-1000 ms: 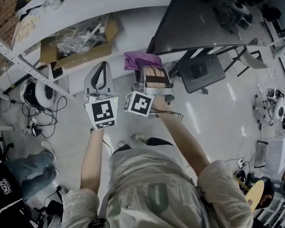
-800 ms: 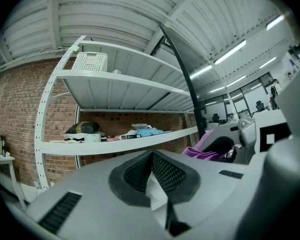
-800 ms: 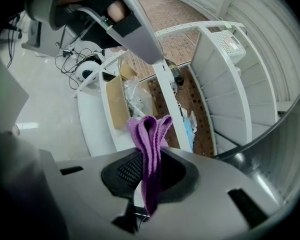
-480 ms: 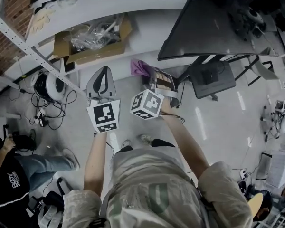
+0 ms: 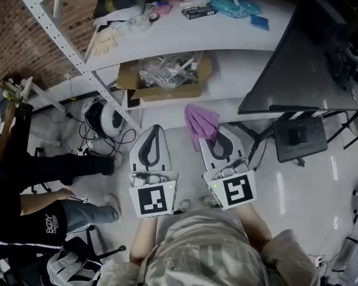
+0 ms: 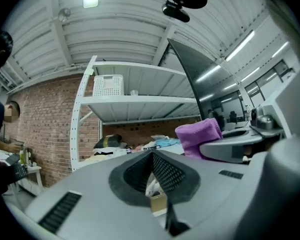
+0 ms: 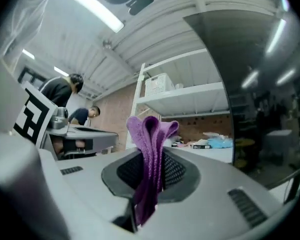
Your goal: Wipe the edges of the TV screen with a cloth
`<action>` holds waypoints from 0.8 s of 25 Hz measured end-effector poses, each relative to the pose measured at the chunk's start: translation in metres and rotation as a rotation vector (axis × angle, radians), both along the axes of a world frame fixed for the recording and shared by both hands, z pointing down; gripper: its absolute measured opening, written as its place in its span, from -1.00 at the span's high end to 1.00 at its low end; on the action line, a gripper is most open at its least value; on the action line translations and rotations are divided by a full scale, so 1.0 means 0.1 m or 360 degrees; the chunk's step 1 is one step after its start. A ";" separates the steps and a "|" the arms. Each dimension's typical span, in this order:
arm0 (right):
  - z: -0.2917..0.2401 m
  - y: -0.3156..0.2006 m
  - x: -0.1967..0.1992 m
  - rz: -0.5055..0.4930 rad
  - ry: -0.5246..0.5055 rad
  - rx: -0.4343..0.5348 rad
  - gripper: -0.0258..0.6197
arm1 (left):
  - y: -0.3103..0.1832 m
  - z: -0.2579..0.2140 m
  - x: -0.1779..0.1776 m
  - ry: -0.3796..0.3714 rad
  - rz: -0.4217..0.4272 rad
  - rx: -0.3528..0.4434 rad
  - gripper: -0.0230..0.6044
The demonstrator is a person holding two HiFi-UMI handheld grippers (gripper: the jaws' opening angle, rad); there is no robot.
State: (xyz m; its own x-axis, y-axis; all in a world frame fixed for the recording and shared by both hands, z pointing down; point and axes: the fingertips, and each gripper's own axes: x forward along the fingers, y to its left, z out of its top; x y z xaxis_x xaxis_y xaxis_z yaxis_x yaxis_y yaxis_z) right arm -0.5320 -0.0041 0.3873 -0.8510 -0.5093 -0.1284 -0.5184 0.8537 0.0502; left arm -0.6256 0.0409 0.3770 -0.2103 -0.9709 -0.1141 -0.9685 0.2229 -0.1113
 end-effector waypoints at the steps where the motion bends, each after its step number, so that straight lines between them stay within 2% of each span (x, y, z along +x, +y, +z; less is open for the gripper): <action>1: 0.00 0.04 0.03 -0.0014 -0.0018 -0.0014 0.76 | 0.06 -0.04 0.01 -0.0004 -0.0019 0.0005 0.88; 5: -0.01 0.11 0.06 -0.0051 -0.0079 -0.0059 0.76 | 0.23 -0.12 -0.01 -0.0031 -0.0079 0.0009 0.88; 11: 0.09 0.14 0.01 -0.0060 -0.0029 -0.0060 0.76 | 0.38 -0.04 -0.13 -0.0019 -0.0164 -0.0006 0.88; 20: 0.08 0.21 0.09 -0.0045 0.0012 -0.0050 0.76 | 0.35 -0.05 -0.06 0.0038 -0.0142 0.0032 0.88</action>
